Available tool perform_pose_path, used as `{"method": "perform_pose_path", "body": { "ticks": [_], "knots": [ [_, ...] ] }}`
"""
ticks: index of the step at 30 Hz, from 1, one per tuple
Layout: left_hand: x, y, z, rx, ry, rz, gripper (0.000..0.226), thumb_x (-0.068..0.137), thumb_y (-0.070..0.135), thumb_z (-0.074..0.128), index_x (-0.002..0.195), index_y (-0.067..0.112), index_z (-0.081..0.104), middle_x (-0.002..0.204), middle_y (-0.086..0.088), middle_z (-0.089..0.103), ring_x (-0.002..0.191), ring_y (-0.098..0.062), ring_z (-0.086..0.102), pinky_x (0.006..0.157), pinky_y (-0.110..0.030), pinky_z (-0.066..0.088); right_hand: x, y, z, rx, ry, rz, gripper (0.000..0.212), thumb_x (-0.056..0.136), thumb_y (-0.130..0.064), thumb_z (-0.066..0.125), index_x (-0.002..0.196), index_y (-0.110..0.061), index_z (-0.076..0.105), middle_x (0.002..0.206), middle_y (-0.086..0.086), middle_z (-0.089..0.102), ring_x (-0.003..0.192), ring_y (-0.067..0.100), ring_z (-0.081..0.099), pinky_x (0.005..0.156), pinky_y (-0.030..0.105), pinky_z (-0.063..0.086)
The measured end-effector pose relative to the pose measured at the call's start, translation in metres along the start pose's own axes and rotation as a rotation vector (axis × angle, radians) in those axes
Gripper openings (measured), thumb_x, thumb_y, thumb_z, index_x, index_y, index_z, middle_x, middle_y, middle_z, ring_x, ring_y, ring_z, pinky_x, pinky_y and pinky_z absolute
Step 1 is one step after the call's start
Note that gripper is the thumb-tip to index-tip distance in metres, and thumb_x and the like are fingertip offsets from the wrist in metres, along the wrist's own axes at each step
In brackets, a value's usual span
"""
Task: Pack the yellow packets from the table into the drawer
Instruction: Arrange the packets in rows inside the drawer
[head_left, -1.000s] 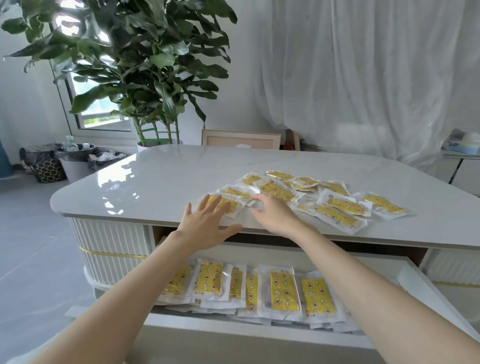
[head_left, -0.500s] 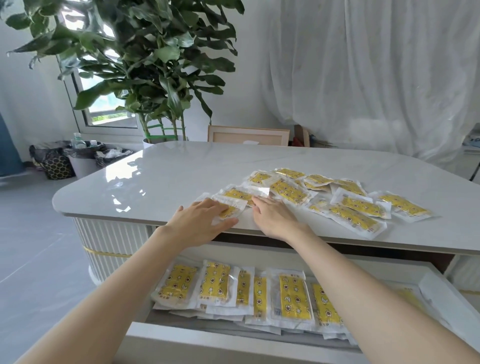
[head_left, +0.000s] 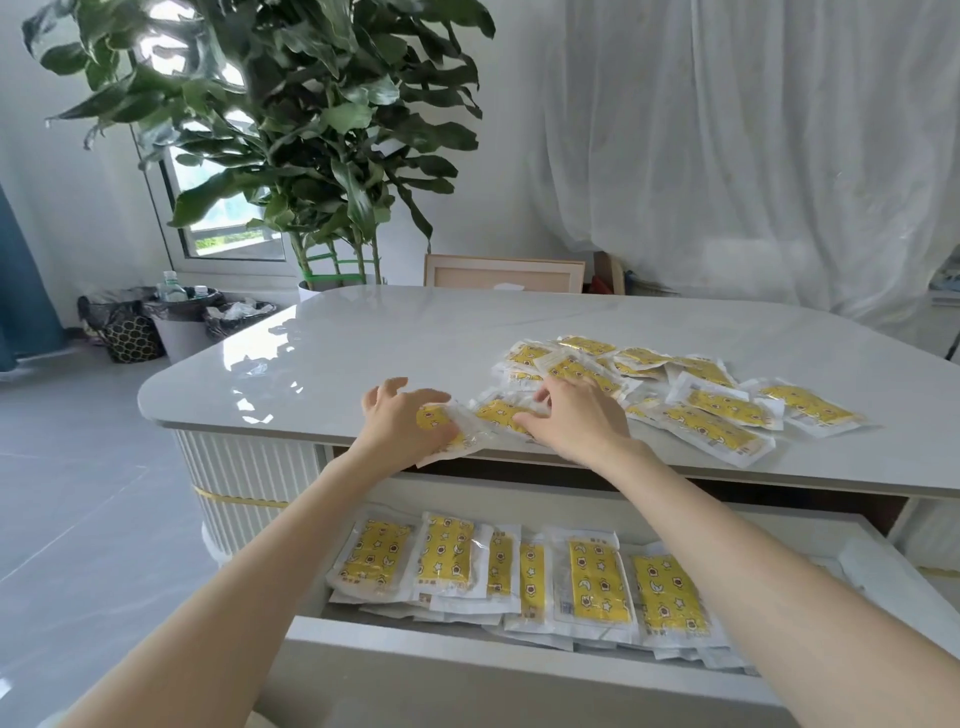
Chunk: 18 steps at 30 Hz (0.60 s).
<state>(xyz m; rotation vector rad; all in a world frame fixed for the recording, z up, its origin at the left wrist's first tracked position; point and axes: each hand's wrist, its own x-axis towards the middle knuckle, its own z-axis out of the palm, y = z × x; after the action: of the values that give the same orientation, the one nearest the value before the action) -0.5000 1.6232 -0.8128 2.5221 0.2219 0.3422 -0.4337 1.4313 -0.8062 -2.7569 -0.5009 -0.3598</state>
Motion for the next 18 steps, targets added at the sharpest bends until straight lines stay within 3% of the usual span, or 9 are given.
{"method": "perform_pose_path", "body": {
  "ticks": [3,6,8,10,13,18],
  "knots": [
    [0.005,0.000,-0.004,-0.061,-0.005,-0.114,0.058,0.083,0.039,0.068,0.136,0.033,0.047,0.153,-0.012,0.016,0.144,-0.028,0.007,0.114,-0.044,0.021,0.010,0.003,0.003,0.118,-0.159,0.107,0.072,0.085,-0.062,0.054,0.142,-0.022,0.036,0.140,0.002,0.048,0.134,0.025,0.037,0.098,0.039,0.041],
    [0.015,-0.006,-0.004,-0.179,-0.021,-0.141,0.059,0.078,0.034,0.075,0.132,0.031,0.052,0.148,-0.007,0.032,0.139,-0.024,0.027,0.108,-0.036,0.033,0.019,0.004,0.006,0.206,-0.223,0.165,0.088,0.078,-0.064,0.062,0.147,-0.023,0.026,0.144,0.002,0.046,0.133,0.026,0.041,0.104,0.041,0.040],
    [0.016,-0.006,-0.002,-0.290,-0.027,-0.159,0.057,0.075,0.027,0.078,0.128,0.029,0.056,0.144,-0.004,0.037,0.132,-0.022,0.037,0.098,-0.029,0.038,0.021,0.002,0.004,0.345,-0.214,0.176,0.092,0.076,-0.053,0.072,0.148,-0.020,0.026,0.148,0.002,0.043,0.124,0.024,0.053,0.103,0.038,0.041],
    [0.016,-0.005,-0.002,-0.354,-0.025,-0.158,0.058,0.074,0.021,0.079,0.128,0.027,0.057,0.142,-0.002,0.039,0.128,-0.021,0.041,0.092,-0.027,0.040,0.024,0.001,0.001,0.409,-0.238,0.196,0.094,0.075,-0.044,0.077,0.149,-0.015,0.026,0.151,0.004,0.038,0.125,0.025,0.052,0.099,0.032,0.040],
    [0.014,0.002,-0.003,-0.428,-0.036,-0.147,0.055,0.077,0.014,0.077,0.128,0.022,0.058,0.127,0.002,0.046,0.110,-0.014,0.046,0.082,-0.021,0.038,0.031,0.003,-0.002,0.406,-0.301,0.275,0.100,0.069,-0.043,0.082,0.148,-0.006,0.031,0.151,0.008,0.038,0.134,0.026,0.041,0.103,0.035,0.038],
    [0.003,0.011,-0.001,-0.490,-0.086,-0.122,0.045,0.076,0.006,0.077,0.117,0.019,0.065,0.118,0.004,0.052,0.099,-0.012,0.052,0.059,-0.009,0.045,0.031,0.008,-0.007,0.455,-0.372,0.365,0.105,0.059,-0.043,0.088,0.144,-0.007,0.039,0.144,0.006,0.047,0.128,0.025,0.048,0.091,0.032,0.042]
  ]
}}
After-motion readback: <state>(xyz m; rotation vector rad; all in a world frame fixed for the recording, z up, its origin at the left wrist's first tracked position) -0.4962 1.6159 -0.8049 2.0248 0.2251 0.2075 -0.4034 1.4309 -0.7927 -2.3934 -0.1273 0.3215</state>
